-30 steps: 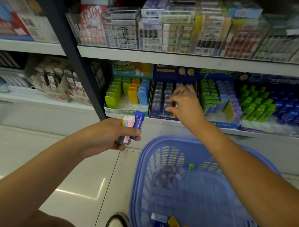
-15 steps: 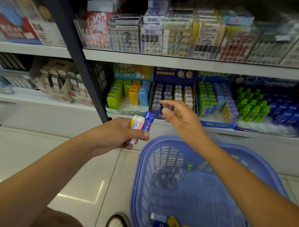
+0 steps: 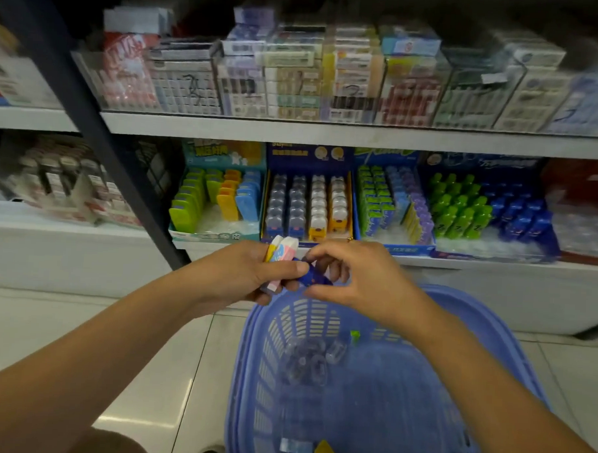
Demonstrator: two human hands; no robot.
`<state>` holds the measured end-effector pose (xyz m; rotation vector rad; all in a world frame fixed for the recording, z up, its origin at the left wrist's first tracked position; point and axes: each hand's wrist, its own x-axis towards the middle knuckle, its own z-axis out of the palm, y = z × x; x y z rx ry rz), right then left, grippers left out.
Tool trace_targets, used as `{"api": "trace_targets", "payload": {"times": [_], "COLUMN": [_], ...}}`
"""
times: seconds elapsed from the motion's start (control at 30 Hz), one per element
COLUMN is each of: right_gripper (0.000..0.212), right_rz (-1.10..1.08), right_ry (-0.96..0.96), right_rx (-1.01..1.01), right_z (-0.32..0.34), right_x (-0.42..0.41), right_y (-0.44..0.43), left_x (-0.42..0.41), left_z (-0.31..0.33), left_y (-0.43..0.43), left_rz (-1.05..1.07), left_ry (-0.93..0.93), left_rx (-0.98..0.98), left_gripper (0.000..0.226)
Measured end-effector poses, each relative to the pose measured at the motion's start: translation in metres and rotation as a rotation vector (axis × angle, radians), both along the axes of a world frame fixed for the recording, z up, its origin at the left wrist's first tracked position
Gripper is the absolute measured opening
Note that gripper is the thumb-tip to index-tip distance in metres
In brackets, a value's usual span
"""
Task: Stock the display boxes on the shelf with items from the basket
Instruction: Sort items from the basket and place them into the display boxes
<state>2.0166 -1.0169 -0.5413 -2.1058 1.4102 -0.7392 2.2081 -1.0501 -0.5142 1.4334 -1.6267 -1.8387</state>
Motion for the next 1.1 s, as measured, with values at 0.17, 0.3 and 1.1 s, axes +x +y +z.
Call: {"api": "trace_targets", "payload": {"times": [0.17,0.3,1.1], "right_gripper": [0.028,0.030,0.027], "right_rz": [-0.117,-0.110,-0.727], "right_ry": [-0.592,-0.740,0.008], "right_rx": [0.213,0.245,-0.112], "right_z": [-0.001,0.005,-0.011], "right_x": [-0.048,-0.086,-0.269], "right_y": [0.002,0.009,-0.026], "left_x": [-0.043,-0.079,-0.146], "left_z": [-0.001,-0.007,-0.051], "left_y": [-0.015,-0.012,-0.005], "left_rz": [0.077,-0.031,0.075], "left_ry": [0.071,0.191,0.170], "left_rx": [0.048,0.232,0.345], "left_gripper": [0.025,0.031,0.048]}}
